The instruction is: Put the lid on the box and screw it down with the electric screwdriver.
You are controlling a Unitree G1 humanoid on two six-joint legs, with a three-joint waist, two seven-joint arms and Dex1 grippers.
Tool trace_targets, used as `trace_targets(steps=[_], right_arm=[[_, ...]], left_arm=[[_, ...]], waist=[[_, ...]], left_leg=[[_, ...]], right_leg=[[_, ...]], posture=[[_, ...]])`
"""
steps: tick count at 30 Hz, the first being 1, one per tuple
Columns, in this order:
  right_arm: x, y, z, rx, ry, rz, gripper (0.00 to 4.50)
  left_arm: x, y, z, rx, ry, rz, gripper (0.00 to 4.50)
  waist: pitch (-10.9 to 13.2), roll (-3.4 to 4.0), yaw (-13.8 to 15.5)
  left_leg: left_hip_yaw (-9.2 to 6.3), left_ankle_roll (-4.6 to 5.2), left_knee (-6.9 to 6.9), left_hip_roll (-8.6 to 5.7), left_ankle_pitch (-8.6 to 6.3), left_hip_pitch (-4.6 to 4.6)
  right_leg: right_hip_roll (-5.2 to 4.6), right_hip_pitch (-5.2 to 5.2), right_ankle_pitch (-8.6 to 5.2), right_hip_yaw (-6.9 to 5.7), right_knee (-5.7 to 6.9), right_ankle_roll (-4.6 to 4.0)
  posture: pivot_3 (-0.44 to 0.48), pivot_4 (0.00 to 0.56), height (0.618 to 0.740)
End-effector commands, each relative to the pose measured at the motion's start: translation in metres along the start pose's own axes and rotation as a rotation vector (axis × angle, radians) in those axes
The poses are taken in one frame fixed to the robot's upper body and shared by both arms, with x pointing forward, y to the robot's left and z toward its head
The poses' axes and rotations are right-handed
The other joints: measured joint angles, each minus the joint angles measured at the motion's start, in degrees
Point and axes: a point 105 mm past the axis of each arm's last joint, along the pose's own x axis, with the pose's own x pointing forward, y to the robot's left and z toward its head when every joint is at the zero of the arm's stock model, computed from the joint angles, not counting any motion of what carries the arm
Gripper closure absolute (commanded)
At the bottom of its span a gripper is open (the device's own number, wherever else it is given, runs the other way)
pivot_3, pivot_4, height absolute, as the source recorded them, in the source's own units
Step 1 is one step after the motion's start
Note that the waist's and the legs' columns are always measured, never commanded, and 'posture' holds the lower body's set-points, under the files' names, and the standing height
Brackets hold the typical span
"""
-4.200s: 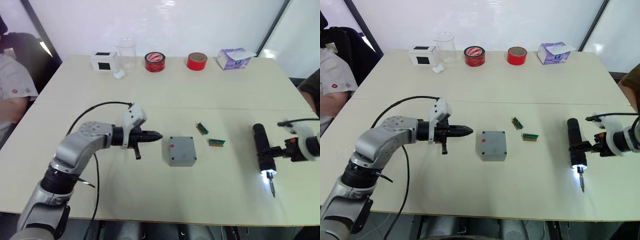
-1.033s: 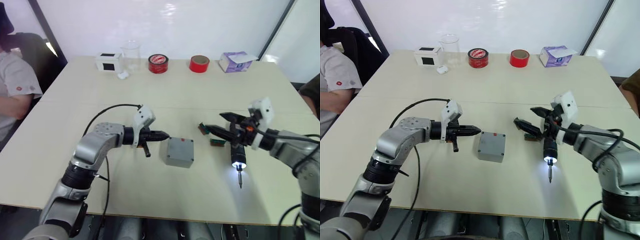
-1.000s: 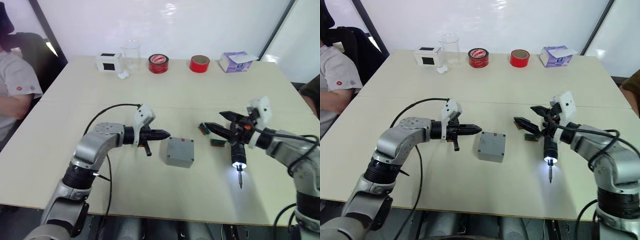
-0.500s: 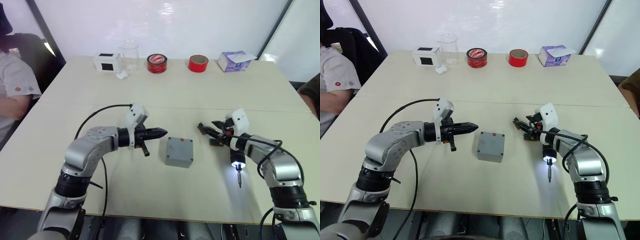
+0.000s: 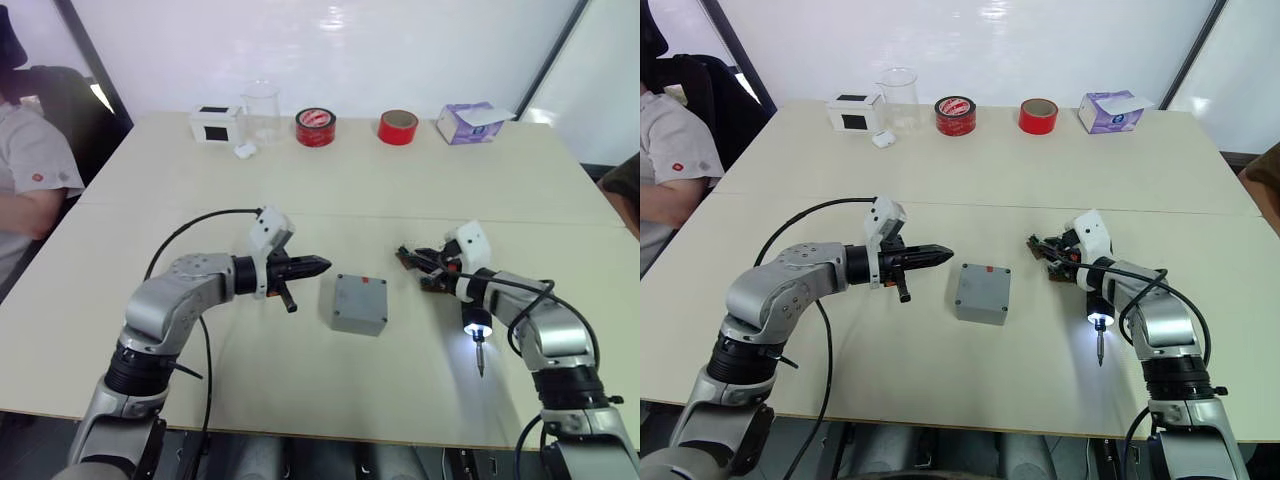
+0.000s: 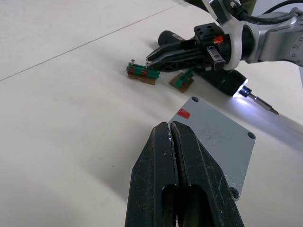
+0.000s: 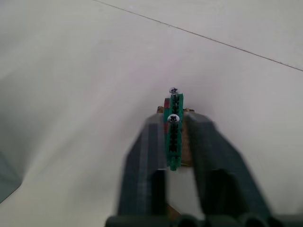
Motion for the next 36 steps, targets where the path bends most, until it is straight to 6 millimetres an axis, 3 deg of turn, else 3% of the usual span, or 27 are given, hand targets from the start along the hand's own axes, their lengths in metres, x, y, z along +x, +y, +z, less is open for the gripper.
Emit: trace_targets(steps=[1, 9, 17, 25, 28, 32, 36], right_arm=[[0.002, -0.001, 0.010, -0.016, -0.039, -0.006, 4.45], [-0.002, -0.006, 0.014, -0.021, -0.047, -0.019, 4.45], [-0.012, -0.008, 0.037, 0.005, -0.138, -0.029, 4.45], [-0.014, -0.008, 0.026, 0.002, -0.099, -0.029, 4.45], [-0.013, -0.009, 0.018, 0.000, -0.068, -0.035, 3.74], [-0.010, -0.005, 0.006, -0.008, -0.022, -0.019, 2.14], [-0.008, -0.006, 0.006, -0.003, -0.027, -0.021, 2.14]], left_arm=[[-0.001, -0.003, 0.010, 0.044, -0.027, -0.012, 4.50], [-0.001, 0.000, 0.006, 0.044, -0.023, -0.006, 4.50], [0.001, -0.001, 0.006, 0.047, -0.030, -0.008, 4.50], [0.002, -0.002, 0.006, 0.051, -0.027, -0.011, 4.50], [0.002, -0.001, 0.006, 0.054, -0.024, -0.010, 4.50], [0.003, -0.003, 0.006, 0.056, -0.019, -0.013, 4.50], [0.003, -0.003, 0.006, 0.056, -0.017, -0.012, 4.50]], waist=[[0.0, 0.00, 0.0], [0.0, 0.00, 0.0], [0.0, 0.00, 0.0], [0.0, 0.00, 0.1], [0.0, 0.00, 0.1], [0.0, 0.00, 0.0], [0.0, 0.00, 0.0]], left_leg=[[0.00, 0.00, 0.00, 0.00, 0.00, 0.00], [0.00, 0.00, 0.00, 0.00, 0.00, 0.00], [0.00, 0.00, 0.00, 0.00, 0.00, 0.00], [0.00, 0.00, 0.00, 0.00, 0.00, 0.00], [0.00, 0.00, 0.00, 0.00, 0.00, 0.00], [0.00, 0.00, 0.00, 0.00, 0.00, 0.00], [0.00, 0.00, 0.00, 0.00, 0.00, 0.00]], right_leg=[[0.00, 0.00, 0.00, 0.00, 0.00, 0.00], [0.00, 0.00, 0.00, 0.00, 0.00, 0.00], [0.00, 0.00, 0.00, 0.00, 0.00, 0.00], [0.00, 0.00, 0.00, 0.00, 0.00, 0.00], [0.00, 0.00, 0.00, 0.00, -0.01, 0.00], [0.00, 0.00, 0.00, 0.00, -0.01, 0.00], [0.00, 0.00, 0.00, 0.00, -0.01, -0.01]], posture=[[0.000, 0.150, 0.740], [0.000, 0.150, 0.740], [0.000, 0.150, 0.740], [0.000, 0.150, 0.740], [0.000, 0.150, 0.740], [0.000, 0.150, 0.740], [0.000, 0.150, 0.740]])
